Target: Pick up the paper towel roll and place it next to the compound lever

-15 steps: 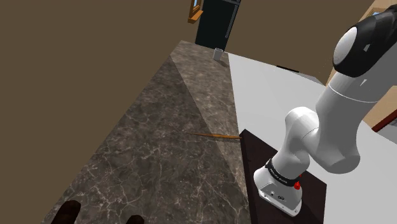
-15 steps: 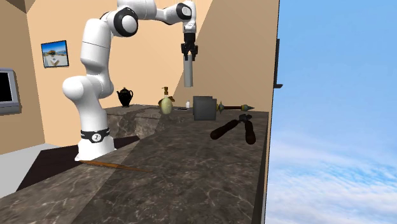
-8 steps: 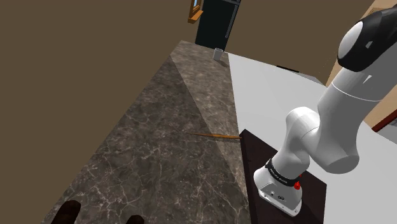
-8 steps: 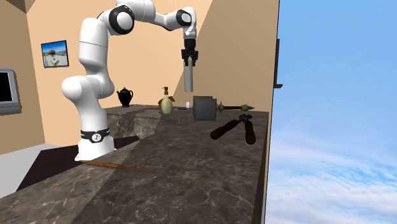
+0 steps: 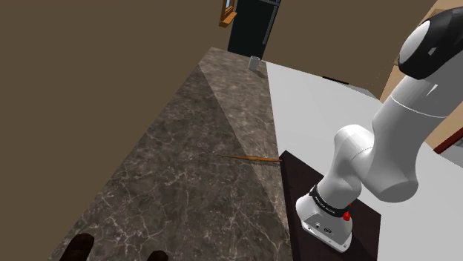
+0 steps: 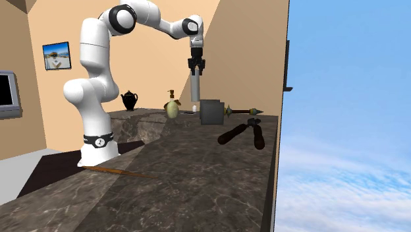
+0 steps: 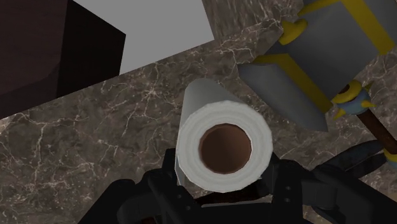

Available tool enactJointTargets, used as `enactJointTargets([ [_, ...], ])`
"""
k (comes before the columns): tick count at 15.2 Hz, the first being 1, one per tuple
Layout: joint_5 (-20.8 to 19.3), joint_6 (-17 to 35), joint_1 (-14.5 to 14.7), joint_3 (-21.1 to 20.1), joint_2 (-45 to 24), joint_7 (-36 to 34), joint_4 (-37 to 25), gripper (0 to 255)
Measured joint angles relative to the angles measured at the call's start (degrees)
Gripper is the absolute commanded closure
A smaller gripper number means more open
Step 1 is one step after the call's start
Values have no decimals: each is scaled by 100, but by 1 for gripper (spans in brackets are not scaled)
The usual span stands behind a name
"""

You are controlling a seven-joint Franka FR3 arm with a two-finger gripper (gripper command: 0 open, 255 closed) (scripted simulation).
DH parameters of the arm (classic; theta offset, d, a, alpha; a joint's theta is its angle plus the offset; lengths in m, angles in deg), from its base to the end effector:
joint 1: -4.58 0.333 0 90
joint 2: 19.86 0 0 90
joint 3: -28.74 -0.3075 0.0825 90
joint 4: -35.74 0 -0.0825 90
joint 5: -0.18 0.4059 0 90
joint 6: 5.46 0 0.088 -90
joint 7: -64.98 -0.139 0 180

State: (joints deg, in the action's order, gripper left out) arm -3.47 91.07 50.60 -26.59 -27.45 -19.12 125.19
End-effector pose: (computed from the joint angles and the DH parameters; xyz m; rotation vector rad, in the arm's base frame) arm -0.0861 0.6053 0.5523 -3.0599 -0.4626 0.0735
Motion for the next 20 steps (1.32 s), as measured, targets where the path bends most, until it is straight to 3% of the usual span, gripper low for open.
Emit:
enactJointTargets([
  [7, 139, 565, -102, 16, 166, 93, 664, 255],
  [20, 53, 1553, -116, 53, 76, 81, 1601, 255],
])
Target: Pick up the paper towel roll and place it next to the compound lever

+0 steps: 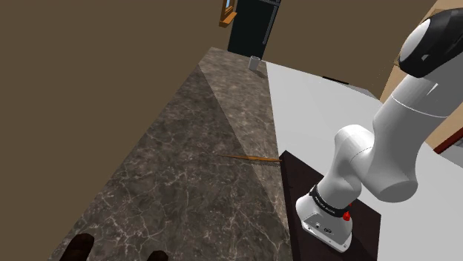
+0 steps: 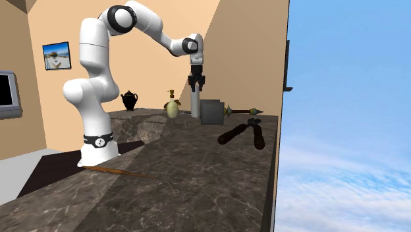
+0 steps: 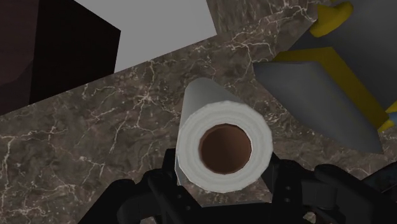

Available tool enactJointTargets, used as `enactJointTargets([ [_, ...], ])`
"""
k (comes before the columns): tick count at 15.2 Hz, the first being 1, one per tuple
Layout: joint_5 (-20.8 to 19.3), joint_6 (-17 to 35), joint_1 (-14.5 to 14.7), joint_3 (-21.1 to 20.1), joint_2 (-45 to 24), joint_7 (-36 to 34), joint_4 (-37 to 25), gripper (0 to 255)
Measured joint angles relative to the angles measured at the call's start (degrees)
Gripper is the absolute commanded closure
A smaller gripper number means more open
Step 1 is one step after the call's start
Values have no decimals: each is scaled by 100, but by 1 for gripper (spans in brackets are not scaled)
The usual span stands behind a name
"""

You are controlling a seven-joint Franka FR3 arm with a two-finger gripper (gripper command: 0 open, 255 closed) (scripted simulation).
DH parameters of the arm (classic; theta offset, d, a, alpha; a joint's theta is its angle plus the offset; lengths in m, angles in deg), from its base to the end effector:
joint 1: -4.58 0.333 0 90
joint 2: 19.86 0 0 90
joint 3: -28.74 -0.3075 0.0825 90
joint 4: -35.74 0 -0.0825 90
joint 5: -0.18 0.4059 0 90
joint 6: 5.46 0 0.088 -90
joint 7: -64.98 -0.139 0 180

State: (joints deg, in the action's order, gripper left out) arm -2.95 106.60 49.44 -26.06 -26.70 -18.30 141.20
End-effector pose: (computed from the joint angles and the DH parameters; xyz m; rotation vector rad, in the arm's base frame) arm -0.0844 0.6024 0.4413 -3.0602 -0.4619 0.0735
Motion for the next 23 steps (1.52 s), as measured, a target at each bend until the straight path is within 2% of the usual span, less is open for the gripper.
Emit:
enactJointTargets([
  [13, -396, 919, 140, 92, -401, -255, 683, 255],
  [20, -446, 985, 160, 108, -449, -285, 719, 255],
  [21, -446, 985, 160, 108, -449, -285, 719, 0],
  [23, -446, 985, 160, 108, -449, -285, 719, 0],
])
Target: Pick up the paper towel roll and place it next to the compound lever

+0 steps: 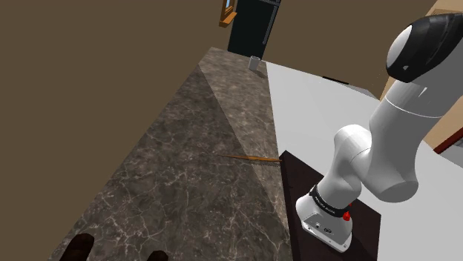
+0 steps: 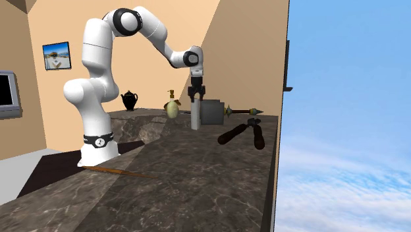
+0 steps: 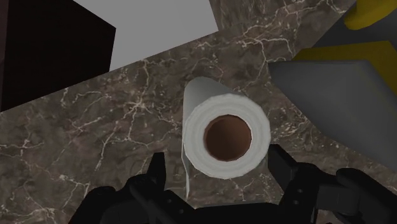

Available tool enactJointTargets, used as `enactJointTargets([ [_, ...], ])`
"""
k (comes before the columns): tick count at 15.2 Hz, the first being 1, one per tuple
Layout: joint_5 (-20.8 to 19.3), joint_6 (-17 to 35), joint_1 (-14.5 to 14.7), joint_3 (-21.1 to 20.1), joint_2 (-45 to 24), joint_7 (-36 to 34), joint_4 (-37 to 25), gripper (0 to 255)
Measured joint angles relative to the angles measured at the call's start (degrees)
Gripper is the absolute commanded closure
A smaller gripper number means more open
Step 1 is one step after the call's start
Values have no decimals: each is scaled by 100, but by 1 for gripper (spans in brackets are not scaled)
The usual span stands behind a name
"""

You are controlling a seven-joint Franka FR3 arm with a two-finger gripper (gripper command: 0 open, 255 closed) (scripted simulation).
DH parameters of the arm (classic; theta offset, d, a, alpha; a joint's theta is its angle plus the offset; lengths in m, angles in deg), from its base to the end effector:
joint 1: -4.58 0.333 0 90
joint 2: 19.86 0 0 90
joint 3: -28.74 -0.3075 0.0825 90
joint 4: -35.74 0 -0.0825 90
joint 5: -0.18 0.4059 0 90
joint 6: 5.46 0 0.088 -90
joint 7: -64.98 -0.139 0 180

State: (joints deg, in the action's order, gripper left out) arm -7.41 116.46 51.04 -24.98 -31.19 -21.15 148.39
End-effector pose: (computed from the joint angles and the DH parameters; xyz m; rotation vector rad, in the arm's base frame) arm -0.0871 0.6004 0.3648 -3.0595 -0.4619 0.0734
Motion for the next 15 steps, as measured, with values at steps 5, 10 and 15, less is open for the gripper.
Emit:
enactJointTargets([
  [5, 32, -67, -11, -12, 31, 19, -50, 0],
  [10, 355, -607, -157, -94, 360, 246, -399, 0],
  [15, 391, -646, -169, -101, 396, 267, -412, 0],
])
